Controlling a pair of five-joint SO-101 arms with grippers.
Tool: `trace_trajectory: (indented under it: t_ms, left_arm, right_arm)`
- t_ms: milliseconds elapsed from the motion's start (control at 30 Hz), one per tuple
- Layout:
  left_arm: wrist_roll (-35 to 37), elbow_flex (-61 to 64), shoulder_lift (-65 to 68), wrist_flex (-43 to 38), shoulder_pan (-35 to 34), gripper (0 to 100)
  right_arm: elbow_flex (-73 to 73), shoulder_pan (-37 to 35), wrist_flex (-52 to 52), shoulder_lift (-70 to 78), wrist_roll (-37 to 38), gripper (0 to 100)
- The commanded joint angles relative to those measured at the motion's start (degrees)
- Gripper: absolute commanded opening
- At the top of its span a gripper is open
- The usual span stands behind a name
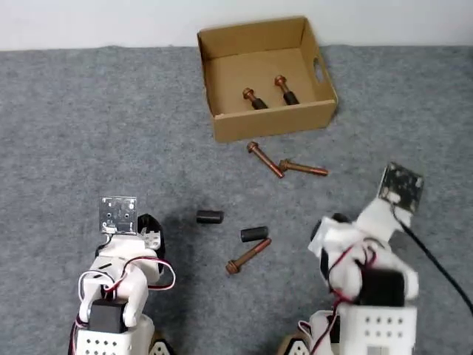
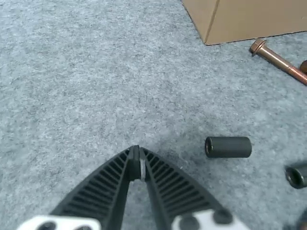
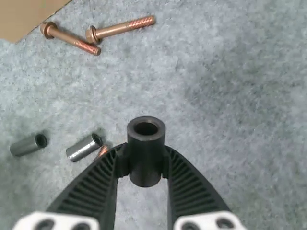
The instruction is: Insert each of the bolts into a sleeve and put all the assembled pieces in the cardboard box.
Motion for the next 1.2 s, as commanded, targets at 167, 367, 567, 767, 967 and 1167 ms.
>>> trace_trajectory:
  t_ms: [167, 367, 567, 767, 967, 1167]
  left_arm:
    - [-0.1, -10.0, 1.4, 2.5, 1.5, 0]
    - [7.1, -25.0, 19.3, 4.7, 9.0, 0]
    - [17.8, -49.8, 50.3, 5.0, 17.7, 0]
    - [24.1, -71.2, 78.2, 5.1, 21.1, 0]
    - [31.8, -88.0, 99.3, 5.2, 21.1, 1]
    - [33.5, -103.3, 116.0, 9.2, 21.4, 3]
  right_arm:
    - [5.3, 1.0, 3.6, -18.1, 0.7, 0.8]
    - [6.9, 1.1, 2.9, -25.5, 0.8, 0.8]
    - [7.2, 1.1, 2.7, -25.7, 0.8, 0.8]
    - [7.6, 1.3, 2.5, -26.2, 0.8, 0.8]
    - [7.6, 4.3, 2.4, -26.2, 0.8, 0.8]
    - [7.6, 4.3, 2.4, -26.2, 0.8, 0.8]
